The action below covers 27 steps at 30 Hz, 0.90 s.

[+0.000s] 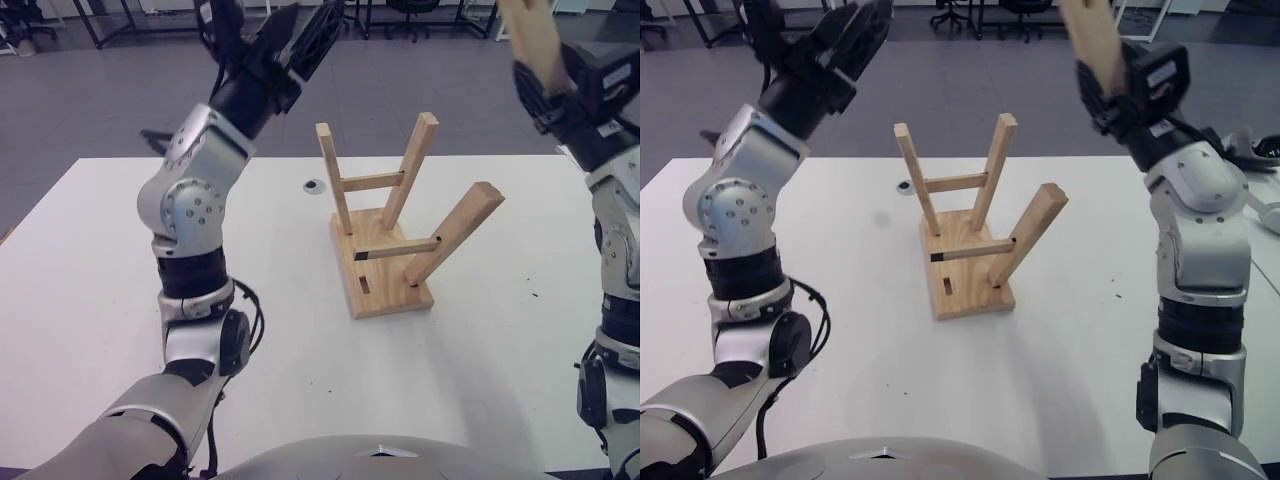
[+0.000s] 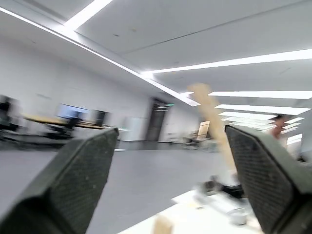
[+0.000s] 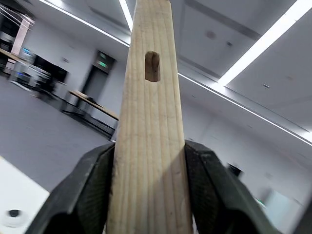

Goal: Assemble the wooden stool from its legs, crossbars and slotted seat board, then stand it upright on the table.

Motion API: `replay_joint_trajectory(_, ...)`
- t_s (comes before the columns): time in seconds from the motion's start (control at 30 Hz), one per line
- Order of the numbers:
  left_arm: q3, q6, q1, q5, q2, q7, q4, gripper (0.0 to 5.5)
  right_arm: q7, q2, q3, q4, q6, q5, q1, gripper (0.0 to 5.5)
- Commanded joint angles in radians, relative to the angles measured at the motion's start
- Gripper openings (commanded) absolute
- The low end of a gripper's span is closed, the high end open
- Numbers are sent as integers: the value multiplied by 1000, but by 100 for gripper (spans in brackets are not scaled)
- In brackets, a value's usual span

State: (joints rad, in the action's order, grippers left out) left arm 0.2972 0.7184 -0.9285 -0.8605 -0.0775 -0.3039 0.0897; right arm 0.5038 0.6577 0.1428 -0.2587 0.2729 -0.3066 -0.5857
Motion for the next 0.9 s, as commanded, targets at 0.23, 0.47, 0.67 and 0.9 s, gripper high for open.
replay_joint_trajectory(0.23, 123, 82, -86, -363, 16, 136, -38, 334, 175, -29, -120, -102, -14, -44, -13, 213)
replay_joint_trajectory(0.47, 64, 72, -11, -351, 17, 165, 2, 217, 177, -41, -112, -105, -2, -49, -20, 213)
replay_joint_trajectory(0.67, 67, 50, -4, -365, -8, 196, 17, 107, 185, -31, -114, -103, -27, -27, 4, 210)
replay_joint_trajectory(0.9, 70, 37, 37, -403, -16, 268, 89, 104, 210, -11, -131, -96, -26, 11, 17, 286)
